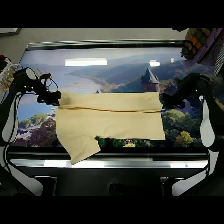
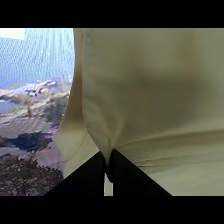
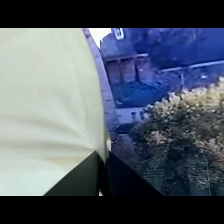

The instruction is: Fold the clothes and pants, and hang the long-sleeved shirts on hangers.

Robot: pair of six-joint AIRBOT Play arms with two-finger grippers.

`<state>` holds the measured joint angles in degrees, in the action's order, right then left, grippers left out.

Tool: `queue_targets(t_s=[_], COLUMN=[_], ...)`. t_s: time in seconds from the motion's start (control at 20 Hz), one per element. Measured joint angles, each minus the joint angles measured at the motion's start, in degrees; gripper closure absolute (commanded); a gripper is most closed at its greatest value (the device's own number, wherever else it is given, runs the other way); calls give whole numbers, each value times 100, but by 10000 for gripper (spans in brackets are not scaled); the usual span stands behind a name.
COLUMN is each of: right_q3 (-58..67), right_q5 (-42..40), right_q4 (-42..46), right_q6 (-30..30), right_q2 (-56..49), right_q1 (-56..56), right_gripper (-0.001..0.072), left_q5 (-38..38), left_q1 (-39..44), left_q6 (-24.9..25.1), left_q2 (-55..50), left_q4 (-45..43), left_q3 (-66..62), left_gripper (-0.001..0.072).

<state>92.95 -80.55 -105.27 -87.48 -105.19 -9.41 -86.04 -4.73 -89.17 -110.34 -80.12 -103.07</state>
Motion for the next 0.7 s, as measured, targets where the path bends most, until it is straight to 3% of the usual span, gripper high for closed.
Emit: queue_targets(t_s=[0.2,0.3,0.35,0.4,0.45,0.5,0.7], right_q3=[-9,-11,-11,-11,-11,-11,-13], right_q5=[-94,-146,-181,-227,-302,-396,-667], right_q4=[-39,-57,-57,-61,-90,-101,-74], right_q6=[7,31,26,15,-37,-98,-341], right_q2=[-87,-133,-155,-175,-181,-177,181], right_q1=[0,17,39,72,107,131,-70], right_gripper=[673,531,447,373,345,345,323], left_q5=[-105,-131,-131,-142,-160,-197,-433], left_q1=[61,87,92,98,96,79,-227], left_q6=[11,11,11,11,11,11,26], left_q2=[-118,-157,-175,-184,-184,-170,120], left_q4=[-4,-2,-2,-2,-22,-17,175], left_q3=[2,2,2,2,0,-7,35], left_gripper=[689,677,595,467,349,294,293])
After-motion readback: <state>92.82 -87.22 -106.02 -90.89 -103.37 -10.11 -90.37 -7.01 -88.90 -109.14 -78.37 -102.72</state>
